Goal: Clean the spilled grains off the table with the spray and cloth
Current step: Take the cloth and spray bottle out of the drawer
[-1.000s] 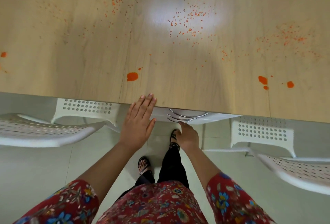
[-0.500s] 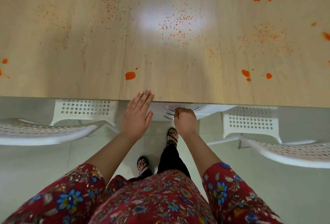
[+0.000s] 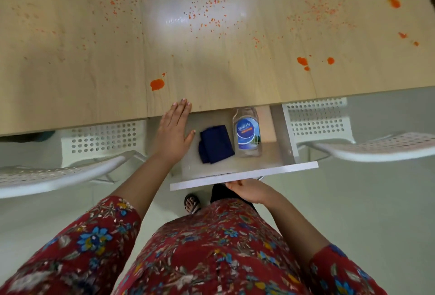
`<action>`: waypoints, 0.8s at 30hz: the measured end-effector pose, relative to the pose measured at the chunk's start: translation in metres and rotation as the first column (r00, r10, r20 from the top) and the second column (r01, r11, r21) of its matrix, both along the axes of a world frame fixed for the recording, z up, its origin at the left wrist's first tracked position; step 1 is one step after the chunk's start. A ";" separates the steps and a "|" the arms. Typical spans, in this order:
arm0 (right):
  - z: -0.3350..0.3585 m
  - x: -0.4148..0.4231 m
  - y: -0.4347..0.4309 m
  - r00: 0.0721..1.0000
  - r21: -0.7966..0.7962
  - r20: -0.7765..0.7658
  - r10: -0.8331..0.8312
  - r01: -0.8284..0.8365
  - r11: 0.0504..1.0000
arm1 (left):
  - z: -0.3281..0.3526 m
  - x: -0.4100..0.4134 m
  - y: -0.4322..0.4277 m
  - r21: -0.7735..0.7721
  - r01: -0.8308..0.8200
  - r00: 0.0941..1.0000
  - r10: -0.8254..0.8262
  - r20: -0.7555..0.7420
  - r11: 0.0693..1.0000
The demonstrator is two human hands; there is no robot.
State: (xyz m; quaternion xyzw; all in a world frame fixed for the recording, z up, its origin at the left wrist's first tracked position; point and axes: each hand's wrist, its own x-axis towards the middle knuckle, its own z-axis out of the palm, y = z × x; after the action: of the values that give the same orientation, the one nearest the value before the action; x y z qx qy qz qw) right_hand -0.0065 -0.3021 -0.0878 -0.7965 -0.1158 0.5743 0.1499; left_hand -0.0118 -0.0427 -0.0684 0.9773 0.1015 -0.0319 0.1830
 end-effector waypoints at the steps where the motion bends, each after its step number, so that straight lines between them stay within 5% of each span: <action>1: 0.002 -0.005 -0.003 0.999 -0.019 -0.019 0.048 -0.049 0.999 | 0.000 0.000 0.000 0.003 -0.003 1.000 0.003 -0.002 1.000; 11: 0.067 0.006 0.001 0.988 -0.080 -0.150 -0.027 0.015 0.997 | 0.010 -0.003 -0.010 -0.039 -0.037 0.999 0.036 -0.017 0.999; 13: 0.071 0.019 0.015 0.973 0.024 -0.064 -0.222 0.224 0.974 | 0.013 -0.012 -0.019 -0.151 -0.070 0.996 0.077 0.040 0.986; 15: 0.056 0.034 0.040 0.935 0.129 0.233 -0.268 0.243 0.961 | 0.012 -0.024 -0.023 -0.247 -0.099 0.989 0.122 0.083 0.964; 17: 0.027 0.042 0.066 0.875 0.097 0.475 -0.092 0.051 0.994 | 0.011 -0.037 -0.026 -0.302 -0.128 0.983 0.162 0.089 0.945; 20: -0.008 0.046 0.091 0.791 -0.082 0.526 0.313 -0.319 0.944 | 0.018 -0.048 -0.023 -0.348 -0.233 0.963 0.264 0.044 0.908; 22: -0.016 0.049 0.095 0.673 -0.209 0.589 0.448 -0.408 0.889 | 0.022 -0.049 -0.019 -0.393 -0.232 0.963 0.266 0.033 0.890; 24: -0.014 0.055 0.094 0.701 -0.204 0.566 0.433 -0.390 0.898 | 0.025 -0.048 -0.017 -0.484 -0.246 0.961 0.278 -0.006 0.840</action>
State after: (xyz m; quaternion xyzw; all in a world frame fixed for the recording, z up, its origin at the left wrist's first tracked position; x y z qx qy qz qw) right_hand 0.0486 -0.2081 -0.1019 -0.8945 -0.3121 0.3155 -0.0538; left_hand -0.0602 -0.0593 -0.0430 0.8785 0.2170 0.0007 0.4255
